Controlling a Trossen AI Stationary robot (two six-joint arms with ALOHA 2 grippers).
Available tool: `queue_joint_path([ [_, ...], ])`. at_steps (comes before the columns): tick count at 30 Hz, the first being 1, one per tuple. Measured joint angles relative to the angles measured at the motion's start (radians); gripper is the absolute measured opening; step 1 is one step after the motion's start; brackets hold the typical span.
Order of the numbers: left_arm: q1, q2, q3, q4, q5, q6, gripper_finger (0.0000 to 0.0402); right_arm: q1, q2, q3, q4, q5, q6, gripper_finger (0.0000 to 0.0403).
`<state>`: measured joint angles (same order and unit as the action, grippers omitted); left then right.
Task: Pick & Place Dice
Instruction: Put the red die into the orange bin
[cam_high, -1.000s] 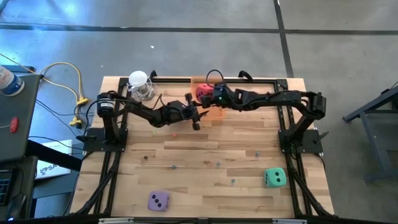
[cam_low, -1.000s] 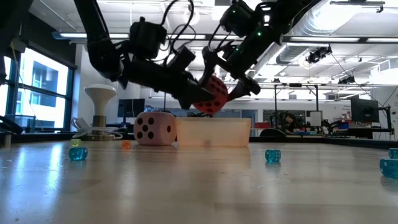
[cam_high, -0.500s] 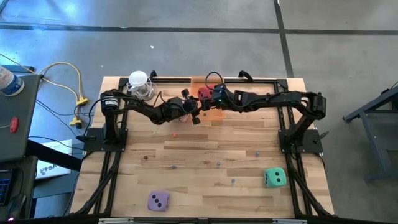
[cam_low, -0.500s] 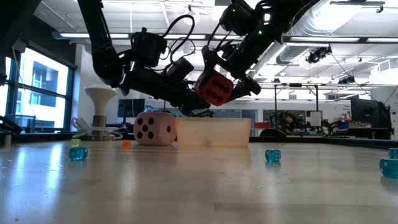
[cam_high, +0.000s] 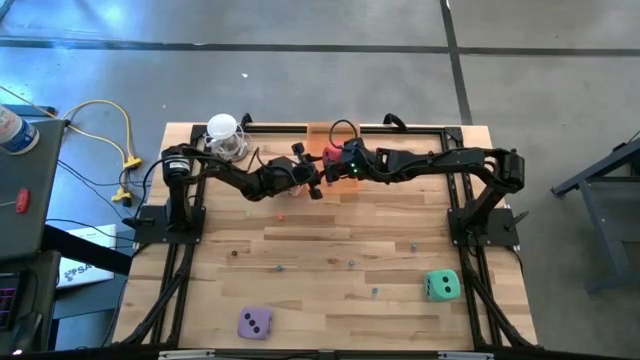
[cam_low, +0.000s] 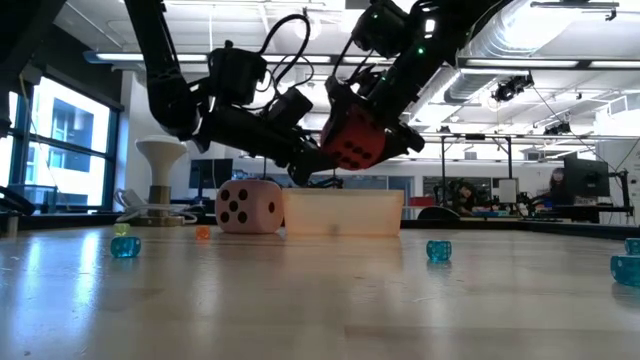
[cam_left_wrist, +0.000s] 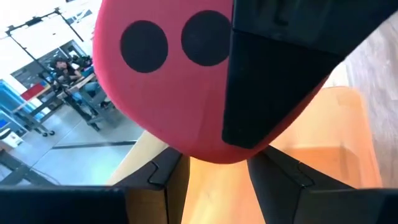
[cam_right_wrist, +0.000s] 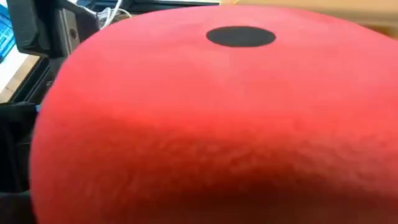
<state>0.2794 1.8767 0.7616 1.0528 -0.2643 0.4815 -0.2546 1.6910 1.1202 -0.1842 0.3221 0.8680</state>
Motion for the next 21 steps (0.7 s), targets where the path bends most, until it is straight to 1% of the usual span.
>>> queue_joint_path([
  [4, 0.003, 0.0, 0.0, 0.002, -0.039, 0.0, 0.0148, 0.0, 0.0, 0.0, -0.023, 0.018, 0.011, 0.04],
  [8, 0.026, -0.001, 0.0, 0.024, -0.132, -0.081, 0.0148, 0.003, 0.0, 0.001, -0.028, 0.017, 0.008, 0.04],
  [10, 0.037, -0.009, 0.0, 0.031, -0.173, -0.105, 0.0148, 0.009, 0.0, -0.003, -0.061, 0.021, 0.006, 0.04],
  [13, 0.038, -0.01, 0.001, 0.04, -0.197, -0.098, 0.0148, 0.011, 0.006, -0.005, -0.055, 0.005, 0.0, 0.04],
  [16, 0.022, -0.012, 0.001, 0.044, -0.235, -0.067, 0.0148, 0.009, 0.002, -0.001, -0.053, 0.018, -0.013, 0.04],
  [21, 0.001, -0.019, 0.0, 0.049, -0.362, -0.046, 0.0148, 0.006, 0.002, -0.001, -0.059, 0.024, -0.103, 0.04],
])
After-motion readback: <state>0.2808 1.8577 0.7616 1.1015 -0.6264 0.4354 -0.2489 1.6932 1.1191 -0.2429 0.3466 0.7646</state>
